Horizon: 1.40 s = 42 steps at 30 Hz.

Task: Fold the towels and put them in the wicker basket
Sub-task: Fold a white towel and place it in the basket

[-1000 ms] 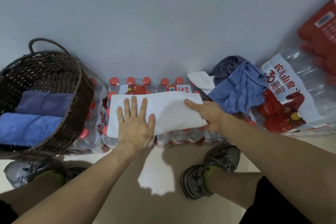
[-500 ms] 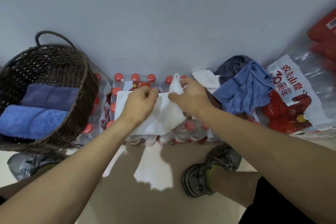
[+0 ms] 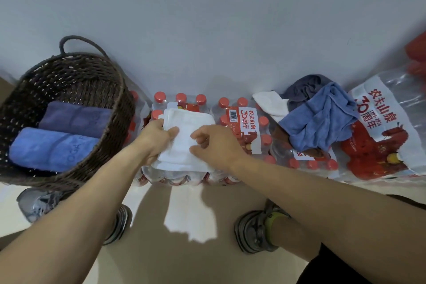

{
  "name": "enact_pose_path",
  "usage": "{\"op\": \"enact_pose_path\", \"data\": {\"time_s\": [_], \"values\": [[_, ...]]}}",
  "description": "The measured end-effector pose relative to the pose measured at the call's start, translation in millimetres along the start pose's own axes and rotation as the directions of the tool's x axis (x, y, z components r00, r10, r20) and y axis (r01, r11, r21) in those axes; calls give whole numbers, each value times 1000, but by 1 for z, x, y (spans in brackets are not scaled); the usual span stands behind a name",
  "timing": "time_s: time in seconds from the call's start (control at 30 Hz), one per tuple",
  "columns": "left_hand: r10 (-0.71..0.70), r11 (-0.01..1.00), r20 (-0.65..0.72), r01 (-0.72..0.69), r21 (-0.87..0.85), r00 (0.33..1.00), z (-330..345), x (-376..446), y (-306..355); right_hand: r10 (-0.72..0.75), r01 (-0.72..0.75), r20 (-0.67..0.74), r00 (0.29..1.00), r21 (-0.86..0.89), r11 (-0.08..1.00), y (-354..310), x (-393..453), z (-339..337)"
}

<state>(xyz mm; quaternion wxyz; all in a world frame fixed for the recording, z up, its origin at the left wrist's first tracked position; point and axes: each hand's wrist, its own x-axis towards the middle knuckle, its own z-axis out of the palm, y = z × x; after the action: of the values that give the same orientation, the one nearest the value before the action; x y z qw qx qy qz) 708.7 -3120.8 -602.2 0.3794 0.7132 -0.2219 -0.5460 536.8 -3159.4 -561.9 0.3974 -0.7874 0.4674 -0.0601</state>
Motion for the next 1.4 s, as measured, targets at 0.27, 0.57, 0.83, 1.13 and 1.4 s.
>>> {"op": "enact_pose_path", "data": {"time_s": [0.27, 0.57, 0.83, 1.13, 1.4], "values": [[265, 643, -149, -59, 764, 953, -17, 5, -2, -87, 151, 223, 971, -288, 946, 8, 6, 23], [34, 560, -60, 31, 828, 998, -17, -10, 4, 76, 70, 461, 884, -290, 954, -1, 9, 9], [356, 652, 194, -392, 649, 914, -3, -22, 36, -233, 221, -15, 972, -263, 939, -12, 18, -34], [464, 865, 255, -496, 75, 848, 18, -25, 56, 223, -116, 398, 890, -275, 954, 16, 22, -131], [528, 809, -65, -478, 341, 847, 76, -3, 21, 470, -460, 16, 883, 230, 858, 93, 9, -121]]}}
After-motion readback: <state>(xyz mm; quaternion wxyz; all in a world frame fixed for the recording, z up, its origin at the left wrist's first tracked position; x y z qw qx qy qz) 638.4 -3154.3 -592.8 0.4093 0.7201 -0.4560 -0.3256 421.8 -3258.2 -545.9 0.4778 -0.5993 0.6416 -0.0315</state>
